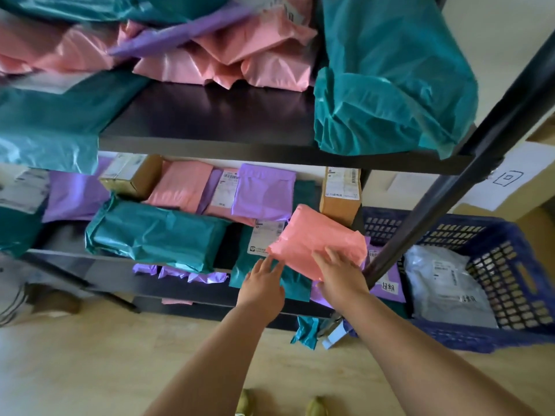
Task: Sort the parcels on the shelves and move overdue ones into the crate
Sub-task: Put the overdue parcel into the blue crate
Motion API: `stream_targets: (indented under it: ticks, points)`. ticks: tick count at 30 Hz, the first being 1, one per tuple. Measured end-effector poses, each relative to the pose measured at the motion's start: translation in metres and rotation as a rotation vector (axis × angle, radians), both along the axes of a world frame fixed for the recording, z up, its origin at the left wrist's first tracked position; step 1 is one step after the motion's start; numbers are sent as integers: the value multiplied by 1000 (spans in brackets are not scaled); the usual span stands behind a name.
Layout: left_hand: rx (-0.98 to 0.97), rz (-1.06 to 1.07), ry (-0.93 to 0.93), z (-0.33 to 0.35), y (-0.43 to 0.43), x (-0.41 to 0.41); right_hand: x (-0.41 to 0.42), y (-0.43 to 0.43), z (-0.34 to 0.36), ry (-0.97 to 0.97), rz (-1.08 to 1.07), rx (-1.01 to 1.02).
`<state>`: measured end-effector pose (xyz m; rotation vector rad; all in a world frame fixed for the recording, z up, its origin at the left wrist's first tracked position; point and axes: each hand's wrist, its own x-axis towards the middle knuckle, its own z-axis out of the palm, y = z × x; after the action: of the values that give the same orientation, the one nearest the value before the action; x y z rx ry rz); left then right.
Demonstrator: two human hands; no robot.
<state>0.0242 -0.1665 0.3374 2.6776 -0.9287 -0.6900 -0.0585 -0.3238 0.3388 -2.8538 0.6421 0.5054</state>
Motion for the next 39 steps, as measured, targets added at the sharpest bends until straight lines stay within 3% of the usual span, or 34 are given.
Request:
stream_targets:
  ticks: [12,18,21,24,28,33,36,39]
  points:
    - [-93,-66,84,10,16,34,10,21,22,-93,-38,-160]
    - [-231,79,137,31,17,36,11,15,41,-345,-185,-142]
    - [-364,245,252,44,14,38,8,13,58,-618,-279,-44]
    - [-531,361,368,59,10,42,5,14,84,-749,-389,38]
    - [-696,412,534,77,7,47,-1,19,114,-799,-669,413]
    - [-892,465,889,94,14,44,-11,28,114,-800,-877,899]
    - [-952,443,996,98,17,41,-15,30,104,-785,-914,945]
    - [-1006,509,981,100,20,42,-20,34,104,-766,-908,912]
